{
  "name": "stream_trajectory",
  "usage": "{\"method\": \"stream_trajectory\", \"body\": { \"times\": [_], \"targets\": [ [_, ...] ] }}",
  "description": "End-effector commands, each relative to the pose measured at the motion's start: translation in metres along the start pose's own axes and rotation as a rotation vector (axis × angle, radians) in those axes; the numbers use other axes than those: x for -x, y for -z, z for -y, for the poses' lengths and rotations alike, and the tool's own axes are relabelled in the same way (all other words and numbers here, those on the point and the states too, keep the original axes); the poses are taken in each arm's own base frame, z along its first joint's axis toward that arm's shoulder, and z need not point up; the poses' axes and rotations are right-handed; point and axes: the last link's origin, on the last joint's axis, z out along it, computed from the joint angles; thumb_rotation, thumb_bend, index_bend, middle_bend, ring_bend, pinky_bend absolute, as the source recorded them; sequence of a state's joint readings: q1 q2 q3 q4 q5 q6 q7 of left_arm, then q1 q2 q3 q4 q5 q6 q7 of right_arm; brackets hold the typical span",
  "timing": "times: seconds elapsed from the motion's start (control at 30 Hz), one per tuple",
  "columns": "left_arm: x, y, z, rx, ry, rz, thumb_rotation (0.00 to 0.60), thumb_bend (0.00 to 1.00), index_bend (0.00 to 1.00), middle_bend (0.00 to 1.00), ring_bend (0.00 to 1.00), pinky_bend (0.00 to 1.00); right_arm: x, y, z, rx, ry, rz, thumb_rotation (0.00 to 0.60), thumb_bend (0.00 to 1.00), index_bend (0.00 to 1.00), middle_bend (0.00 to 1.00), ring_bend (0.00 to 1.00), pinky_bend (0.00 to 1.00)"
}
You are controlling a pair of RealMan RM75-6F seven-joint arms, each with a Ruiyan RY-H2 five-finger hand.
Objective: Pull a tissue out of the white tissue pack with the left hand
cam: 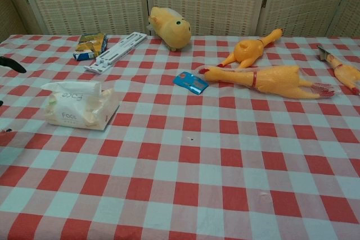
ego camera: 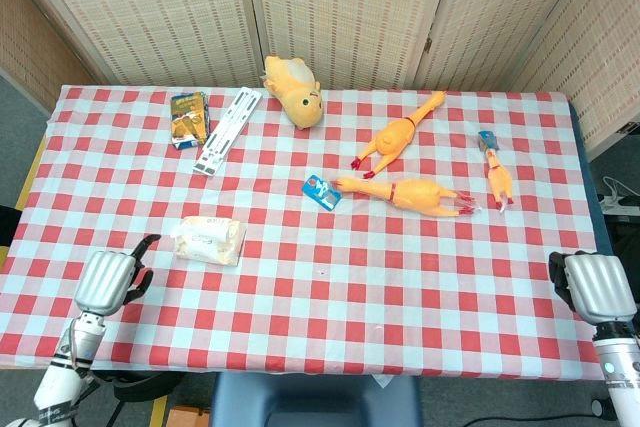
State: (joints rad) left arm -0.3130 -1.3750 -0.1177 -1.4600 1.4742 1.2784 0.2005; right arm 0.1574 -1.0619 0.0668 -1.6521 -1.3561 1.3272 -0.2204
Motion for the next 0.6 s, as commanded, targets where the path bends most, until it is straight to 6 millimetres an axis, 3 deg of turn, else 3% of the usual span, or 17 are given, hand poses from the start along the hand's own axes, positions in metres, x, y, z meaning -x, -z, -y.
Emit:
{"method": "stream_trajectory", "body": {
  "times": [0.03,0.37,0.6],
  "targets": [
    [0.008,-0.019,-0.008,0.005,0.013,0.005,0.600,0.44,0.22,0.90,0.96,1.00,0.000,0.000,0.000,0.001,-0.002,0.002,0.600,0.92,0.86,0.73,0.61,0.65],
    [0.022,-0.055,-0.032,0.025,-0.017,-0.036,0.600,0.44,0.24,0.90,0.96,1.00,0.000,0.000,-0.001,0.003,-0.002,0.006,0.600,0.92,0.86,0.73,0.61,0.65],
    [0.035,-0.067,-0.038,0.016,-0.025,-0.033,0.600,0.44,0.29,0.90,0.96,1.00,-0.001,-0.001,-0.001,0.005,-0.002,0.008,0.600,0.92,0.86,0.73,0.61,0.65]
  ]
}}
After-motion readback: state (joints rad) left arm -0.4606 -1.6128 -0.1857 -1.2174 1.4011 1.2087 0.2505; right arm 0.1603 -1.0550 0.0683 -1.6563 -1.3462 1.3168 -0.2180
